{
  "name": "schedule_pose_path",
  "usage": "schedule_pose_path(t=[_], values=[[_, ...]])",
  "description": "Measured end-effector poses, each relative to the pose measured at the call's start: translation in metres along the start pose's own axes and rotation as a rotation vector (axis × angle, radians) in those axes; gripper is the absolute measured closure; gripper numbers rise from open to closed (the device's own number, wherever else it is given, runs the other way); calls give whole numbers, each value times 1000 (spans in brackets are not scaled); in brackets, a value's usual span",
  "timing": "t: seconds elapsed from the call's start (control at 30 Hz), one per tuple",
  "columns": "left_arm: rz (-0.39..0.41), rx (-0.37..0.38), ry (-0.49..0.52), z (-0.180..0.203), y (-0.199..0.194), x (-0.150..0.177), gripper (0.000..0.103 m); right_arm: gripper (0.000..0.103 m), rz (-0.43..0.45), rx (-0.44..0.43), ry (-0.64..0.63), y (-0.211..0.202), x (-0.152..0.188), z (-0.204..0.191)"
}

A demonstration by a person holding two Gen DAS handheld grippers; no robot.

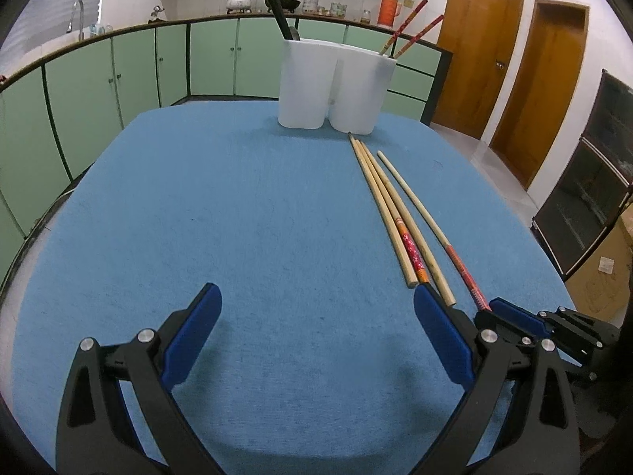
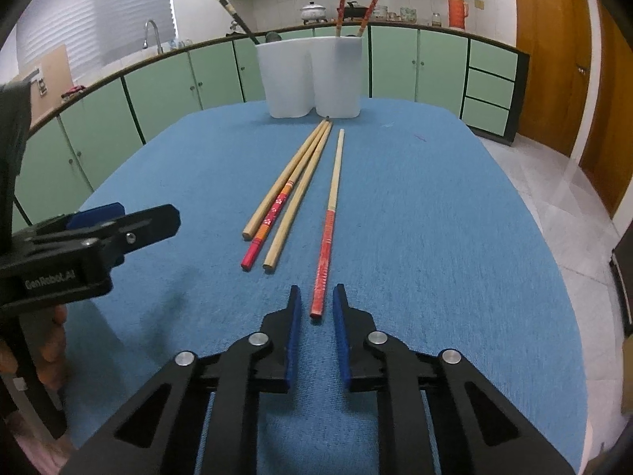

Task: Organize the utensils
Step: 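Grasp a plain wooden chopstick with the left tool while the right tool grasps a red-patterned chopstick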

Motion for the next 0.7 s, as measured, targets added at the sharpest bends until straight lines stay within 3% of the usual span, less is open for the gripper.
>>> schedule_pose_path(t=[0.1,0.37,0.57,0.7], values=[[-15,13,3,6,3,2,8,96,1,9,-15,1,0,0],[-99,14,80,26,22,12,8,97,9,14,22,-2,-1,12],[-123,7,83,31,32,9,20,97,24,11,58,-9,-1,23],[-134,5,86,34,37,4,21,97,34,9,64,-10,-2,25]])
Point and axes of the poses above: each gripper's, at about its wrist camera, not at the fingertips, and y roughly the way its jaws point, z to its right, x to its underside, the point moved 10 cm from there along y, roughly the way its jaws point, and after that the axes turned 4 degrees about -y, right-handed, at the moved point
